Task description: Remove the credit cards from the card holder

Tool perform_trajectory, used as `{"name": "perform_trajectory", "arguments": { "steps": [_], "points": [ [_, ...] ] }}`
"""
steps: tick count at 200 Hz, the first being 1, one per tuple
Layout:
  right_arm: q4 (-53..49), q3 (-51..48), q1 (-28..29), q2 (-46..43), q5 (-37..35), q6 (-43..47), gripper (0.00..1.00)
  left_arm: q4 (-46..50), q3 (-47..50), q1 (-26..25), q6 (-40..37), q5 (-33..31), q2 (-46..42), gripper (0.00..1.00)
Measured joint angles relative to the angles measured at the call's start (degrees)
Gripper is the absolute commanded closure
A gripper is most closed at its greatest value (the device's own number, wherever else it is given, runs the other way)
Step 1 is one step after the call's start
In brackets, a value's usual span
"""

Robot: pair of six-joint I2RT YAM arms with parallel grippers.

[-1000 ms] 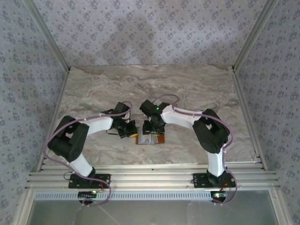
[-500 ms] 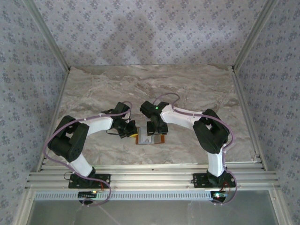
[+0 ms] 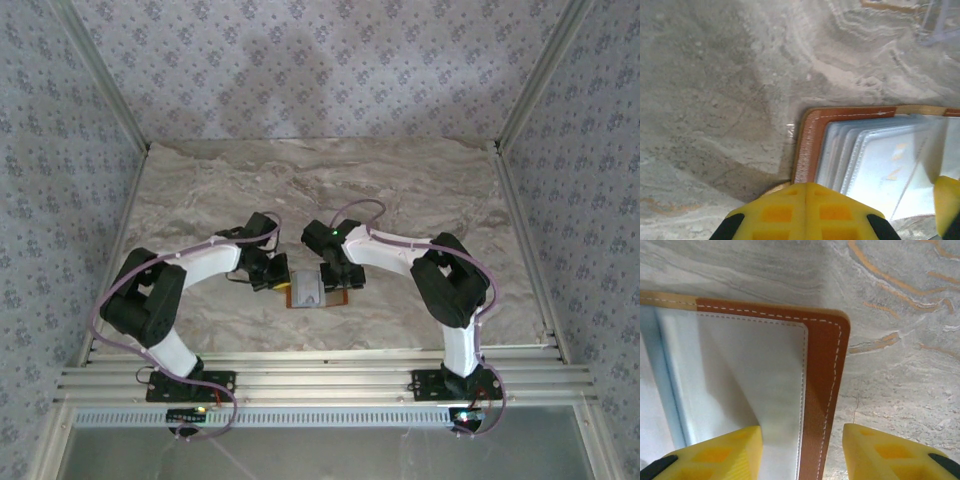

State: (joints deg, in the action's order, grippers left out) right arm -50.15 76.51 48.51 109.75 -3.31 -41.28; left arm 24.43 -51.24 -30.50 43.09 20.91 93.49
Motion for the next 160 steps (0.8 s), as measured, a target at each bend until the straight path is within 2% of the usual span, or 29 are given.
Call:
{"name": "perform_trajectory", "arguments": {
  "steps": [39,84,160],
  "points": [
    [0.90,-2.14,-0.26,-1.03,-0.22,0.00,0.57,1.55,-3.78,-2.56,-0.02,-0.79,-0.52,0.94],
    [1.05,-3.74,-0.76,-3.52,-0.42,0.17,0.55,2.32,-6.88,-5.22,-0.02,-0.79,-0.31,0.94],
    [1.01,-4.26,-0.81,-7.76,-0.39,0.20,0.55,2.75,-7.48,-6.64,0.00,-0.81,3.65,0.95]
  ]
}}
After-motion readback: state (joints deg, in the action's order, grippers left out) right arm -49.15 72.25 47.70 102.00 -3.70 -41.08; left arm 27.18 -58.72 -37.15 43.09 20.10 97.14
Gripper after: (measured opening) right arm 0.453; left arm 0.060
